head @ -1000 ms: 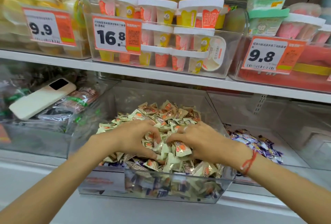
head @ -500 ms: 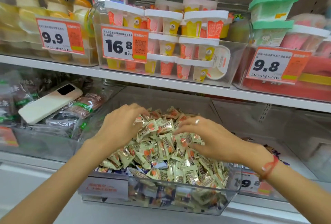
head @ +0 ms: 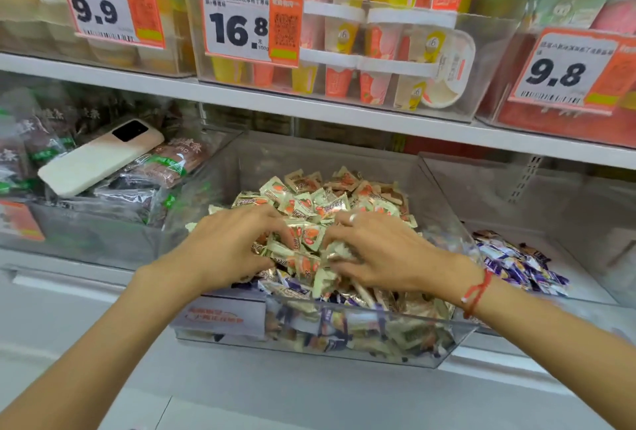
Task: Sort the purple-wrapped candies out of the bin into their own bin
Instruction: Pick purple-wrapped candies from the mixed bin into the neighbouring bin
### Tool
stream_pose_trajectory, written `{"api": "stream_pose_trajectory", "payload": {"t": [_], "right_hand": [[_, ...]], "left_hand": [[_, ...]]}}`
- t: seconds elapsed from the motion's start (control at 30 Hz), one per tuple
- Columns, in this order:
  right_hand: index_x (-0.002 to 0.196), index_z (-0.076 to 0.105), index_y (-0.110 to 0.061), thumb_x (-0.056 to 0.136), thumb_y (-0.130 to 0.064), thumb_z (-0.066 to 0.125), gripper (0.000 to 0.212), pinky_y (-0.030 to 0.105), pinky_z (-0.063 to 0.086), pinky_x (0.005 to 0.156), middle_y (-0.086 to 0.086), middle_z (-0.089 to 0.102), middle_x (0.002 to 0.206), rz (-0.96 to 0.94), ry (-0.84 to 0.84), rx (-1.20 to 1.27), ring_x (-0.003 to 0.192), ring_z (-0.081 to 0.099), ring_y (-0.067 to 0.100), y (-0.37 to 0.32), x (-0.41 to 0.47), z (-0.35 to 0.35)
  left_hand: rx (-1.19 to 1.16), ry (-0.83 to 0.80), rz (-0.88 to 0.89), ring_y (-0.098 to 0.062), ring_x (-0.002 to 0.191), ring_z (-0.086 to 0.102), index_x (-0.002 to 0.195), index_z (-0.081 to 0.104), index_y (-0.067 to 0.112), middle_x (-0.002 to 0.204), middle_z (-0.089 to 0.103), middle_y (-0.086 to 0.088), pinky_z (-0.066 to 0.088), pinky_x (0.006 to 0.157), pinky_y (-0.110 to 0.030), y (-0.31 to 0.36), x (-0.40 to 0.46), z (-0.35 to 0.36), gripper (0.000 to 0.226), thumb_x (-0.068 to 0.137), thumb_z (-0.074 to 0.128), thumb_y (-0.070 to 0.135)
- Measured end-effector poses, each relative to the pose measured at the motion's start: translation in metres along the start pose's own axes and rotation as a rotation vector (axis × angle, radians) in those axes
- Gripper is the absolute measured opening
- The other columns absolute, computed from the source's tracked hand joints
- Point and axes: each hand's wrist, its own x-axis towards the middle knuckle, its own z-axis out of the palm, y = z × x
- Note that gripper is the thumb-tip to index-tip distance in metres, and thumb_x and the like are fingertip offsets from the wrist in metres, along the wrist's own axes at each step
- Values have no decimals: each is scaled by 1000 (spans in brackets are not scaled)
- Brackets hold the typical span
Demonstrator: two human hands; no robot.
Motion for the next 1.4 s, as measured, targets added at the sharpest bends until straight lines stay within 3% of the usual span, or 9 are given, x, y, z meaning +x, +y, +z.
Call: {"api": "stream_pose_trajectory", "payload": {"t": [0.2,0.37,0.47,0.67,0.83,0.93,1.03,1.2,1.4], "right_hand": [[130,53,-26,86,-52,60,52,36,35,92,0,50,131,330,22,-164,119,43,22,38,8,-7],[109,67,-32,82,-24,73,28,27,41,86,-13,60,112,111,138,159,106,49,6,11,6,-26],[104,72,-30,89,-30,66,17,20,45,84,-19,67,100,7,-67,466,91,58,-3,-16,13,-20],[145,37,-31,92,-47,52,57,39,39,97,3,46,136,-6,-360,266,119,43,20,-32,36,1],[149,30,-21,88,-38,59,69,40,39,103,8,35,147,27,-595,151,130,37,26,-36,57,-7],[117,63,-18,88,-40,62,37,34,52,71,4,67,100,34,-376,168,87,62,19,-34,56,1],[93,69,-18,90,-27,60,12,26,34,51,-2,61,69,68,-211,168,58,48,12,-23,45,4],[118,67,-30,88,-35,66,30,21,42,62,-10,72,96,235,-89,181,62,49,-5,1,24,-12],[118,63,-40,90,-30,64,30,33,48,87,-16,65,119,431,133,177,111,59,9,15,2,-18]], "left_hand": [[-42,195,-103,-6,108,57,112,59,47,122,56,24,46,73,-28,2,-1,6,31,83,68,42],[8,380,-232,-13,106,61,120,58,43,126,58,18,43,77,-30,4,3,6,32,88,61,45],[83,525,-238,-20,97,63,116,65,34,112,66,9,44,74,-34,-1,8,7,30,86,68,32],[231,482,-189,-26,72,66,93,76,23,86,72,1,50,58,-36,-13,14,13,36,60,90,21],[319,418,-114,-27,99,67,105,73,19,107,71,-2,55,79,-40,-15,9,18,65,43,94,14],[264,381,19,-28,122,55,121,65,22,130,60,-3,44,98,-47,-16,0,19,65,61,85,9],[179,329,37,-21,130,46,126,60,30,132,57,7,41,102,-39,-11,-8,15,44,84,69,18],[165,267,-146,-12,131,35,134,48,41,138,46,18,39,99,-32,-9,-8,14,36,98,46,36],[234,433,-119,-25,89,64,95,74,24,96,70,1,50,68,-39,3,4,13,53,48,91,9]]}}
